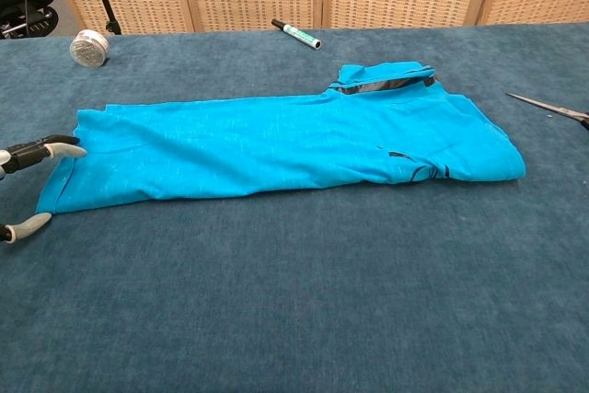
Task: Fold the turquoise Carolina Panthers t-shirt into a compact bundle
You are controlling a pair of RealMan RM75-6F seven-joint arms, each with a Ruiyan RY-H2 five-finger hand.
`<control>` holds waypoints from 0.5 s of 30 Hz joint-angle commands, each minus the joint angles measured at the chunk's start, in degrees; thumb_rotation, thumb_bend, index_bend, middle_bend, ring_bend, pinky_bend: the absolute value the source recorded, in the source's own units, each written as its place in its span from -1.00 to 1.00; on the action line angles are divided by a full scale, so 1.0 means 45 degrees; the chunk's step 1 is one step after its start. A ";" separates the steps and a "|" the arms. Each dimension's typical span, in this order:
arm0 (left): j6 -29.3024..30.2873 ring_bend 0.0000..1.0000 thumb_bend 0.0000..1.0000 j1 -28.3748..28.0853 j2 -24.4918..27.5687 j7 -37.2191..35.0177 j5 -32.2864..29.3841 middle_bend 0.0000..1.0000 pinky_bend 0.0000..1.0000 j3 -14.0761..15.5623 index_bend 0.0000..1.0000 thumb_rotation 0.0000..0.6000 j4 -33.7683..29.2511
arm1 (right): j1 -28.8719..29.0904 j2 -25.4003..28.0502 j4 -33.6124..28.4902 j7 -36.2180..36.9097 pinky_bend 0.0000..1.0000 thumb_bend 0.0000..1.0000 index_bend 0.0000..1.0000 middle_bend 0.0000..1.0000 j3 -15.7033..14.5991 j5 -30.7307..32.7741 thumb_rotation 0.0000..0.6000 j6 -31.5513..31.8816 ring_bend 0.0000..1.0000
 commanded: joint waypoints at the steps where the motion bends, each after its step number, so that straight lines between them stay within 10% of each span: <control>1: 0.0000 -1.00 -0.16 -0.0006 -0.0078 -0.0003 -0.0082 -1.00 -1.00 -0.0084 -0.83 1.00 0.0118 | -0.0005 -0.0006 0.0003 0.0006 -0.96 -1.00 -1.00 -1.00 0.0014 -0.0002 1.00 -0.0022 -1.00; 15: -0.0497 -1.00 -0.16 -0.0137 -0.0230 0.0014 -0.0239 -1.00 -1.00 -0.0109 -0.83 1.00 0.0407 | -0.0070 0.0008 -0.0040 -0.0040 -0.96 -1.00 -1.00 -1.00 0.0110 -0.0017 1.00 -0.0061 -1.00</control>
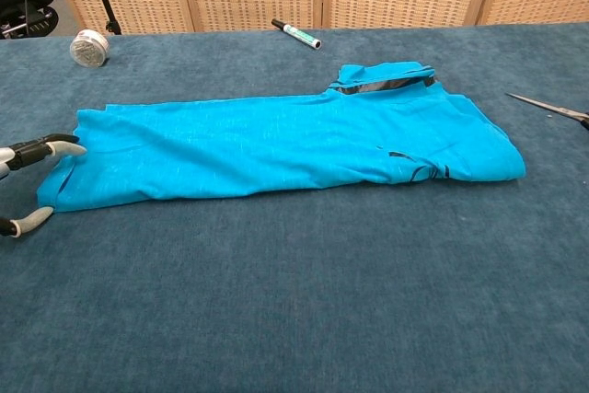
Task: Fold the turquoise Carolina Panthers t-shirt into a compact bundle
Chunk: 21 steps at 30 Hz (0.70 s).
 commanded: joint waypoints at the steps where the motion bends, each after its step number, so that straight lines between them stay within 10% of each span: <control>1: 0.0003 -1.00 -0.16 0.0030 0.0035 -0.0068 0.0037 -1.00 -1.00 0.0063 -0.83 1.00 -0.0019 | -0.0006 0.0002 -0.0006 -0.0001 -0.96 -1.00 -1.00 -1.00 0.0007 -0.0004 1.00 -0.0007 -1.00; 21: -0.0202 -1.00 -0.18 -0.0161 0.0054 0.0238 -0.0035 -1.00 -1.00 -0.0022 -0.86 1.00 -0.0042 | -0.0066 0.0029 -0.0018 -0.0004 -0.96 -1.00 -1.00 -1.00 0.0096 -0.0008 1.00 -0.0060 -1.00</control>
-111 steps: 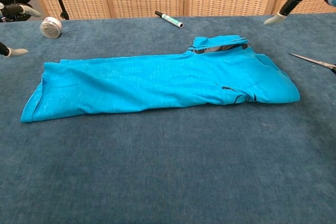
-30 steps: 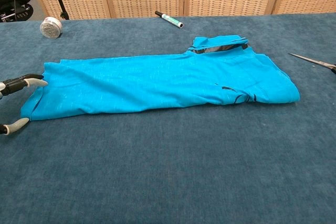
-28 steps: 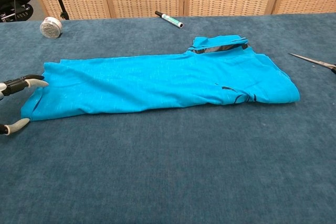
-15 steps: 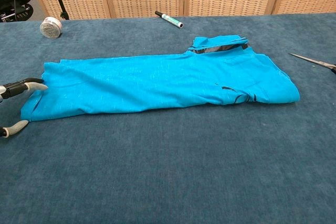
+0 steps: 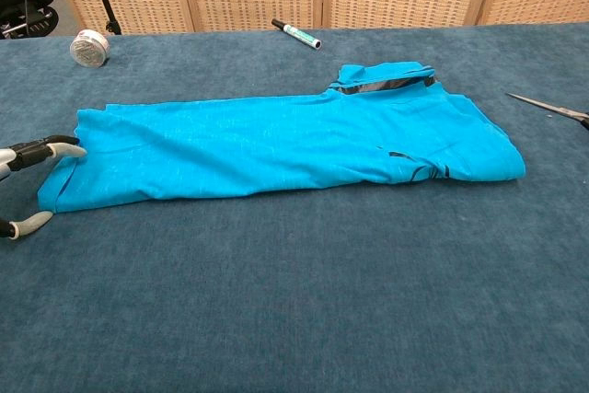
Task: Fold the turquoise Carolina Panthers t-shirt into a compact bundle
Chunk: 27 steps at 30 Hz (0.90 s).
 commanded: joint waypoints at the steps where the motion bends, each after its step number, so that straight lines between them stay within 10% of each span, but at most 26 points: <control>1: 0.0095 -1.00 -0.18 -0.0033 -0.0015 -0.0001 -0.0005 -1.00 -1.00 -0.0049 -0.86 1.00 0.0010 | 0.0003 -0.0006 -0.0005 -0.0009 -0.96 -1.00 -1.00 -1.00 -0.0007 -0.0014 1.00 -0.0024 -1.00; 27: 0.0256 -1.00 -0.10 -0.0310 -0.0129 0.0100 -0.0205 -1.00 -1.00 -0.0384 0.16 1.00 0.0102 | 0.0012 -0.0006 0.0033 0.0032 -0.96 -1.00 -0.96 -1.00 0.0005 -0.0048 1.00 -0.0167 -1.00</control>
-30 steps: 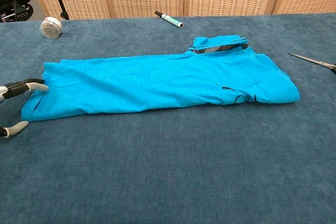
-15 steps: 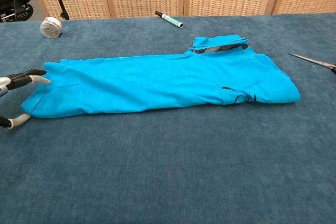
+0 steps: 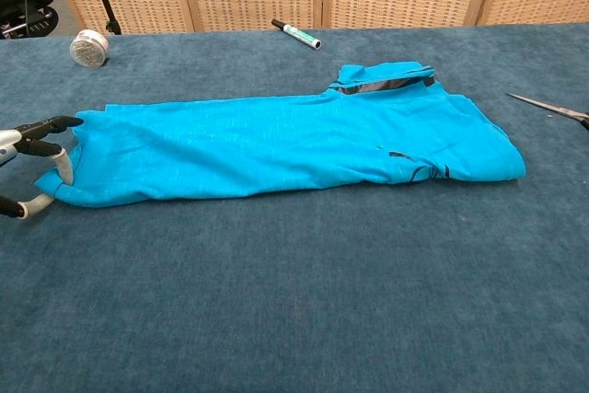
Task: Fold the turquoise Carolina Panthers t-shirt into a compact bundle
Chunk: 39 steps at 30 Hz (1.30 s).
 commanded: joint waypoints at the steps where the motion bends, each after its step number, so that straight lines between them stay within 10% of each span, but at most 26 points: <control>1: 0.0011 -1.00 -0.09 -0.0014 0.0010 -0.0015 -0.0040 -1.00 -1.00 -0.0045 0.19 1.00 -0.0005 | 0.0001 0.0003 0.0001 0.0012 -0.96 -1.00 -0.96 -1.00 -0.0007 -0.0014 1.00 -0.0007 -1.00; 11: -0.0048 -1.00 0.07 -0.0221 0.0173 0.0180 -0.0273 -1.00 -1.00 -0.0347 0.60 1.00 -0.0134 | 0.0000 -0.0008 0.0028 0.0055 -0.96 -1.00 -0.94 -1.00 -0.0012 -0.0049 1.00 -0.0023 -1.00; 28: -0.1086 -1.00 0.08 0.0202 0.2738 0.0987 -0.0449 -1.00 -1.00 0.0221 0.63 1.00 -0.0877 | -0.0008 -0.0035 -0.0039 -0.0029 -0.96 -1.00 -0.94 -1.00 -0.0048 -0.0126 1.00 -0.0018 -1.00; 39: -0.2409 -1.00 0.09 0.1040 0.3458 -0.0145 -0.1468 -1.00 -1.00 0.0011 0.63 1.00 0.1044 | -0.0009 -0.0077 -0.0147 -0.0207 -0.96 -1.00 -0.94 -1.00 -0.0091 -0.0200 1.00 -0.0014 -1.00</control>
